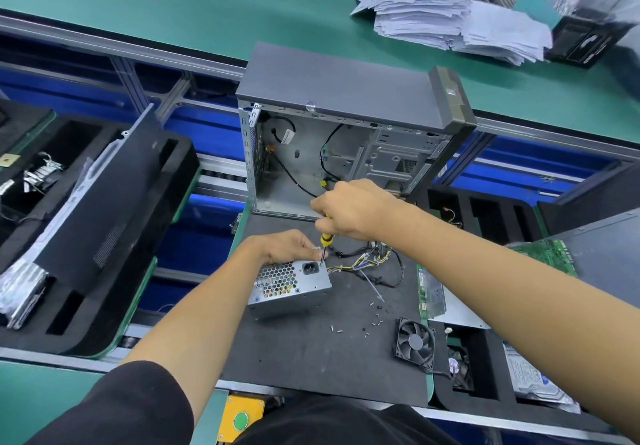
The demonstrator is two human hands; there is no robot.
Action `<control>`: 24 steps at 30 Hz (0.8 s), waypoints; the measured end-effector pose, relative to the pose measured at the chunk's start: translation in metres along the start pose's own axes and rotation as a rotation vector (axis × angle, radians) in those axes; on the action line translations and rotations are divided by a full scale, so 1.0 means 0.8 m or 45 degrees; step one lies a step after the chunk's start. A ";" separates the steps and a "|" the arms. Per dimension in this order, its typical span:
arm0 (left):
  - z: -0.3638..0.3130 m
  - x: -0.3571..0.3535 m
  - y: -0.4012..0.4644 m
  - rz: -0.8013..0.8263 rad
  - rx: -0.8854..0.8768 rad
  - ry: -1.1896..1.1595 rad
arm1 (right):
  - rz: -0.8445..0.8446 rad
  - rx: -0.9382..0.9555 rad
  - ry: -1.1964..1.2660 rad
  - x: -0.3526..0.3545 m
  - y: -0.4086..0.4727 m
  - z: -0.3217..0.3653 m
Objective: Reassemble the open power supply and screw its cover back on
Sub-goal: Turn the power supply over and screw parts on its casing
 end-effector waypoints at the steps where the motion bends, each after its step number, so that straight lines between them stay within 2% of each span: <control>1: 0.001 0.000 0.000 0.011 0.007 -0.008 | -0.006 -0.012 -0.035 0.000 -0.001 0.000; 9: -0.004 0.001 -0.003 0.026 0.002 0.007 | 0.106 0.080 0.120 0.010 -0.007 0.011; 18: -0.014 -0.003 -0.013 -0.055 0.008 0.067 | 0.006 0.094 -0.070 0.011 0.002 0.003; 24: -0.018 -0.002 -0.018 -0.025 0.034 0.060 | 0.020 -0.002 0.083 0.005 -0.003 0.002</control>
Point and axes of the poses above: each hand's wrist, its own y-axis towards the middle knuckle, its own x-axis out of the back of the hand, z = x × y, the point moved 1 cm from there along y, towards the middle knuckle, and after that the axes turned 13 degrees about -z, right-handed, at the moved point
